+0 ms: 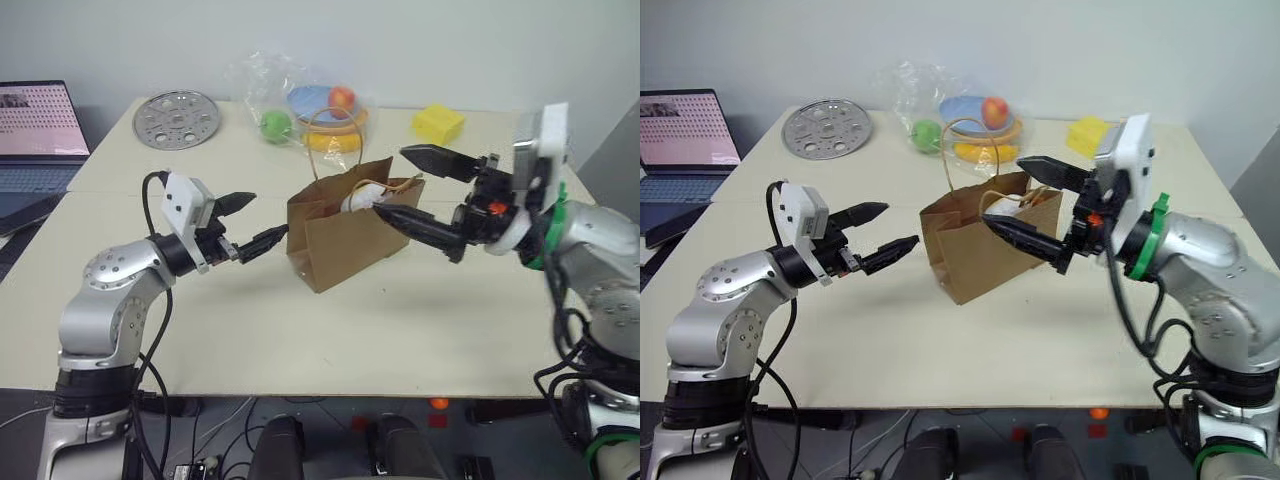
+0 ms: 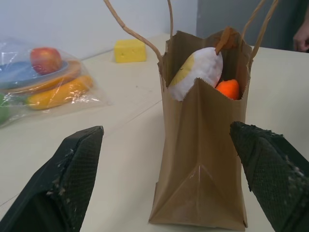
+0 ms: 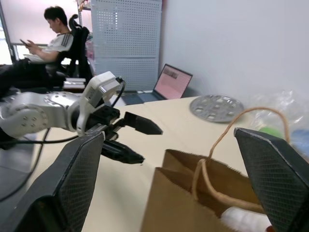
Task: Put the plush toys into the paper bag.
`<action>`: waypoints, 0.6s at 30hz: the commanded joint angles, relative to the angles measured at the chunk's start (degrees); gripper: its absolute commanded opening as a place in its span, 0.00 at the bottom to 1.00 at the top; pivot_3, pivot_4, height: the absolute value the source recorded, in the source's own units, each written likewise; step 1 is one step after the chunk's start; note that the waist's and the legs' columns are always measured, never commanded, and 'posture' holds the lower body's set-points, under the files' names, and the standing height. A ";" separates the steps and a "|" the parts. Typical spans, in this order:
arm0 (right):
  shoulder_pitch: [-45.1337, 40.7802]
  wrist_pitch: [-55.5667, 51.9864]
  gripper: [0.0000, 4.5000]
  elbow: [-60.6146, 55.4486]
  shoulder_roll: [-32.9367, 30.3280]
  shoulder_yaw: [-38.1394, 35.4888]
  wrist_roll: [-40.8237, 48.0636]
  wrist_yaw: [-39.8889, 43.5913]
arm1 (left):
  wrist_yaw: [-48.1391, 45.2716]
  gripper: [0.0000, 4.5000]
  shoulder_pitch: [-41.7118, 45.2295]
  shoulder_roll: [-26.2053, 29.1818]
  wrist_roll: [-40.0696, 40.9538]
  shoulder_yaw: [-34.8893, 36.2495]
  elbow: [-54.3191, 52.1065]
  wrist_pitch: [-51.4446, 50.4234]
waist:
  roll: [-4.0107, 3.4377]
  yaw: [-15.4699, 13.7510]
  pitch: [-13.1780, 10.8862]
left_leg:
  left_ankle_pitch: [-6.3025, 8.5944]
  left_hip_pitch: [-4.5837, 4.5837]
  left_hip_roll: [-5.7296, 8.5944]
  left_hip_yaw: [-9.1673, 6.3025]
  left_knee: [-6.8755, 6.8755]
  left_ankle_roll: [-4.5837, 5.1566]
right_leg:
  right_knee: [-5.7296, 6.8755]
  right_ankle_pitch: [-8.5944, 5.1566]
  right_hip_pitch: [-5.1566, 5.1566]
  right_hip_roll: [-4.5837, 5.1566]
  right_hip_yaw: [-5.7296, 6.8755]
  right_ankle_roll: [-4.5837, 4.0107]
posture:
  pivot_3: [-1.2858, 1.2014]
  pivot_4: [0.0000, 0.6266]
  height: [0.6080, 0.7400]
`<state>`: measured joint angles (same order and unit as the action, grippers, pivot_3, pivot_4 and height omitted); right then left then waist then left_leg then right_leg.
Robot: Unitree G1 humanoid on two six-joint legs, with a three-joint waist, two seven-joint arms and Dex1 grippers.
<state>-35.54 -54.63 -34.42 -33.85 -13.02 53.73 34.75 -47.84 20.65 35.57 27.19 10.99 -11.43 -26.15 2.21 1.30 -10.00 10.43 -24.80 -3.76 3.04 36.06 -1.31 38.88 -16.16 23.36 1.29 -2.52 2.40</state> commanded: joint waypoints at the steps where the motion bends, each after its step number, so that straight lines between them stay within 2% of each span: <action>1: 0.44 -4.89 1.00 -1.23 -3.68 -4.81 9.09 -3.55 | 1.18 1.00 -0.64 -1.63 0.43 -1.42 -3.39 1.22 | 0.00 0.01 0.00 | 0.00 0.00 0.02 0.06 0.00 0.00 | -0.02 0.00 0.00 0.05 -0.04 0.00 | 0.52 0.24 1.00; 4: 5.32 -6.51 1.00 -3.18 -7.68 -5.16 11.41 -3.35 | 2.08 1.00 -0.02 -3.96 -0.21 -3.72 -3.07 1.87 | 0.02 -0.21 0.01 | 0.01 -0.03 0.08 0.06 -0.01 0.01 | -0.22 0.00 -0.09 0.12 -0.04 0.02 | 0.52 0.24 1.00; 8: 11.33 -6.05 1.00 -6.94 -9.89 -4.03 13.75 -4.40 | 2.19 1.00 2.06 -6.09 -1.56 -5.94 0.32 3.41 | 0.02 -0.16 0.01 | 0.01 -0.06 0.13 0.11 -0.01 0.02 | -0.30 0.04 -0.09 0.08 -0.07 0.11 | 0.52 0.24 1.00; 11: 12.29 -5.56 1.00 -7.81 -9.93 -3.23 15.68 -6.52 | 1.06 1.00 3.13 -7.12 -1.85 -7.60 2.61 4.62 | 0.02 0.25 0.01 | 0.01 -0.03 0.17 0.08 0.01 0.02 | -0.27 0.06 -0.08 -0.09 -0.06 0.14 | 0.52 0.24 1.00; 18: 11.42 -3.55 1.00 -8.75 -10.48 0.40 13.74 -8.84 | 3.39 1.00 5.12 -10.69 -8.60 -11.19 12.05 12.38 | 0.02 0.38 0.02 | 0.00 0.01 0.12 0.02 0.00 0.03 | -0.21 0.07 -0.07 -0.19 -0.04 0.13 | 0.52 0.24 1.00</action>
<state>-23.15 -59.90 -41.97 -43.81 -12.04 67.41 26.56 -45.40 24.81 25.09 19.93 0.03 0.11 -16.61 2.23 1.68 -9.98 10.43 -24.82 -3.64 3.07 36.06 -1.29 38.64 -16.10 23.30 1.10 -2.56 2.53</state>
